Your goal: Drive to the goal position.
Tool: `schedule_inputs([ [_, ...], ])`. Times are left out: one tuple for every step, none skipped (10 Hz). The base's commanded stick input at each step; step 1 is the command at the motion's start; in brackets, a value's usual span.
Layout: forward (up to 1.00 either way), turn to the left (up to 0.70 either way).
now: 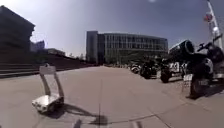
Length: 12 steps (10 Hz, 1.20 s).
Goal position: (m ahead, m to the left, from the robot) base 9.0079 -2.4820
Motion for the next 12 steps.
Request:
schedule_inputs([
  [1.00,0.00],
  [1.00,0.00],
  [1.00,0.00],
  [1.00,0.00],
  [1.00,0.00],
  [1.00,0.00],
  [1.00,0.00],
  [1.00,0.00],
  [1.00,0.00],
  [1.00,0.00],
  [1.00,0.00],
  [1.00,0.00],
])
